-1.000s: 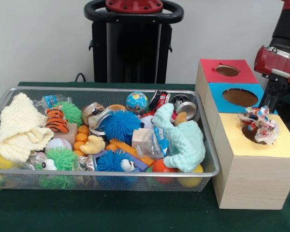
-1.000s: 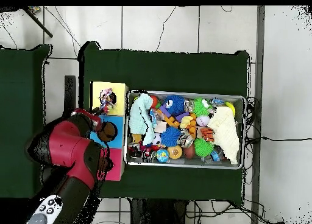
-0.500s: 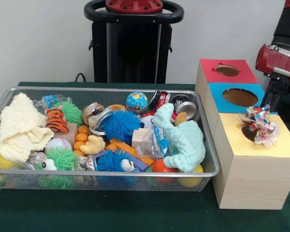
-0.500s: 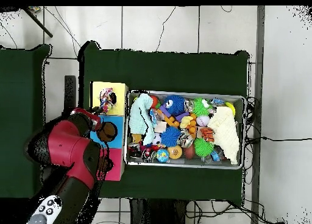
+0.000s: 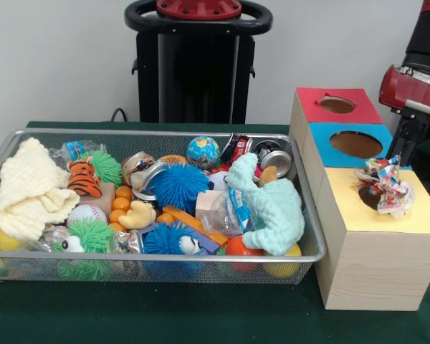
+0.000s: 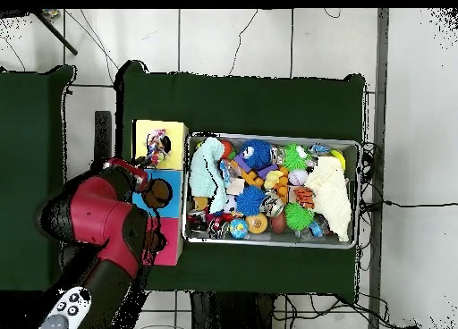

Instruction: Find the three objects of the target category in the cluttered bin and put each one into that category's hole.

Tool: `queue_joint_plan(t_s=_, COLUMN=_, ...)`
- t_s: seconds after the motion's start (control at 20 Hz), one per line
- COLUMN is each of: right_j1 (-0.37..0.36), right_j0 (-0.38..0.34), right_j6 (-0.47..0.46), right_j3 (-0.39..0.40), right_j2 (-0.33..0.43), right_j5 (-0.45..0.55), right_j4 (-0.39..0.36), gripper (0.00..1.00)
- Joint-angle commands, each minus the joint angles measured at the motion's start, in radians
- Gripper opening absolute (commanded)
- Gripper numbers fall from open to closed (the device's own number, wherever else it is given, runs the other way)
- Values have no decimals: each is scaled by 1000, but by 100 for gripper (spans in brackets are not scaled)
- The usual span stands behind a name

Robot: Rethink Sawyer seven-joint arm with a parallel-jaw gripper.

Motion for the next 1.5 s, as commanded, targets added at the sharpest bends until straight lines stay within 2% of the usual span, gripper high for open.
queue_joint_plan(t_s=0.05, right_j1=22, right_j0=-41, right_j6=247, right_j3=-12, right_j2=55, right_j5=47, right_j4=13, gripper=0)
queue_joint_plan(t_s=0.1, right_j1=18, right_j0=-45, right_j6=252, right_j3=-11, right_j2=61, right_j5=61, right_j4=17, gripper=0)
queue_joint_plan(t_s=0.15, right_j1=15, right_j0=-49, right_j6=256, right_j3=-9, right_j2=67, right_j5=74, right_j4=21, gripper=100)
queue_joint_plan(t_s=0.65, right_j1=18, right_j0=-44, right_j6=262, right_j3=0, right_j2=60, right_j5=46, right_j4=22, gripper=100)
queue_joint_plan(t_s=0.75, right_j1=35, right_j0=-35, right_j6=253, right_j3=-17, right_j2=19, right_j5=26, right_j4=9, gripper=100)
queue_joint_plan(t_s=1.05, right_j1=0, right_j0=-31, right_j6=250, right_j3=-9, right_j2=-3, right_j5=94, right_j4=2, gripper=100)
queue_joint_plan(t_s=1.35, right_j1=-19, right_j0=-40, right_j6=228, right_j3=3, right_j2=4, right_j5=94, right_j4=-8, gripper=100)
queue_joint_plan(t_s=1.4, right_j1=-24, right_j0=-41, right_j6=221, right_j3=4, right_j2=5, right_j5=98, right_j4=-13, gripper=0)
queue_joint_plan(t_s=1.5, right_j1=-37, right_j0=-50, right_j6=215, right_j3=10, right_j2=21, right_j5=112, right_j4=-12, gripper=0)
